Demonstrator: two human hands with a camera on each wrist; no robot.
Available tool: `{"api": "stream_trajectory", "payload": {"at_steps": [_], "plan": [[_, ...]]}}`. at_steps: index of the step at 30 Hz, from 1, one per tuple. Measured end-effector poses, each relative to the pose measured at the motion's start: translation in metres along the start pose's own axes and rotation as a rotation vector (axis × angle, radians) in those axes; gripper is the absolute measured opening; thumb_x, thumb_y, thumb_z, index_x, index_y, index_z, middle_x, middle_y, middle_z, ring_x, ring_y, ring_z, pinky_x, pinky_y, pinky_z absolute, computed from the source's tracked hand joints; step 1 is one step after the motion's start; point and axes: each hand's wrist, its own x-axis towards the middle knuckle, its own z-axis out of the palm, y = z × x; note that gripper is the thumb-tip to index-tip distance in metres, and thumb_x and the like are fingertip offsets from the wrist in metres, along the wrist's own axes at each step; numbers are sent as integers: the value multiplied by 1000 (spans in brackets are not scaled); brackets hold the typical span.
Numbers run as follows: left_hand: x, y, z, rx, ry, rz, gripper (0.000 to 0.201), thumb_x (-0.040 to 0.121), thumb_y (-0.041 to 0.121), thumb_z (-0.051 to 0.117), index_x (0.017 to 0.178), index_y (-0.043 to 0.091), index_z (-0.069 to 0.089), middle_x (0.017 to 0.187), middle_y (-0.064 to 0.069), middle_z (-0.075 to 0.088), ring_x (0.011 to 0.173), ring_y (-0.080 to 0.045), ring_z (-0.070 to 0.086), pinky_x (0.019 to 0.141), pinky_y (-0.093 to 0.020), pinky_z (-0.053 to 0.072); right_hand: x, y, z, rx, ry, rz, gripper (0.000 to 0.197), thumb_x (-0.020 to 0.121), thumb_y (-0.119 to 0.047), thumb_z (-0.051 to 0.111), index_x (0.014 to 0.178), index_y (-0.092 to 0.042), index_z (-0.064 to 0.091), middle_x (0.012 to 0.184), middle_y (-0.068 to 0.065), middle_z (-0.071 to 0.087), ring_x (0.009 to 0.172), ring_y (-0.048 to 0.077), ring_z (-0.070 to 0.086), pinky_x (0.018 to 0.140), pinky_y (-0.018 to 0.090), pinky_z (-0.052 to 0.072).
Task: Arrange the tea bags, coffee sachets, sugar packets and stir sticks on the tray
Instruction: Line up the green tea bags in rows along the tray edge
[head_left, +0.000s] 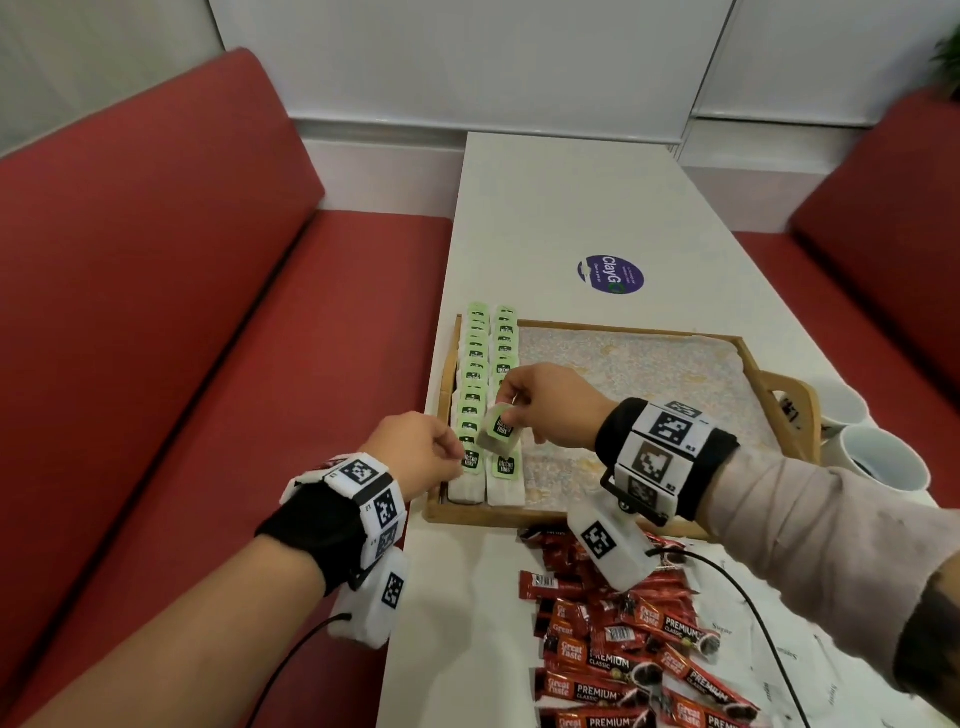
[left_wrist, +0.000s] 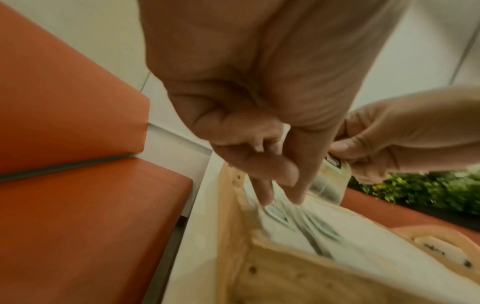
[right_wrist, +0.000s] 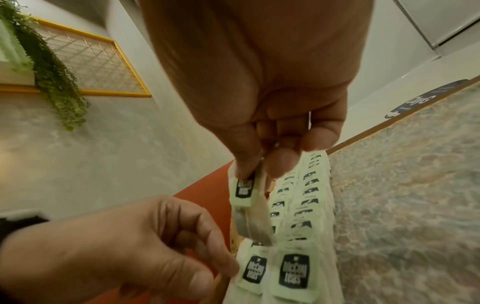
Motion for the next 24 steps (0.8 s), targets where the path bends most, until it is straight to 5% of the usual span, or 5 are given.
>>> {"api": "stream_trajectory", "payload": {"at_steps": [5,12,16,24], "plan": [[-5,12,-5,352,-42,38,15,77,29,73,90,36,72,75,18,56,66,-1,52,55,-18,38,0,2,0,19,8,16,8,89,-15,63,85,-19,58,74,-5,60,50,7,53,46,15,38],[-2,14,1,449,-91,14,9,75,30,74,82,35,71,90,17,64,85,-9,62,68,-24,47,-2,2,-1,30,13,21,8,89,-12,62,85,-18,58,76,-5,58,50,6,51,41,11,35],[0,17,5,512,-71,54,15,73,33,76,87,34,71,94,14,55,90,-14,61,71,-27,46,-2,0,-2,30,20,25,9,89,-13,63,84,-19,57,75,-6,58,50,7,52,38,10,35],[-1,24,5,602,-89,79,15,73,36,78,78,34,64,105,9,57,94,-17,60,75,-30,50,-6,-5,3,-34,-8,-12,6,89,-13,63,89,-15,58,87,0,59,57,4,47,54,19,37]]}}
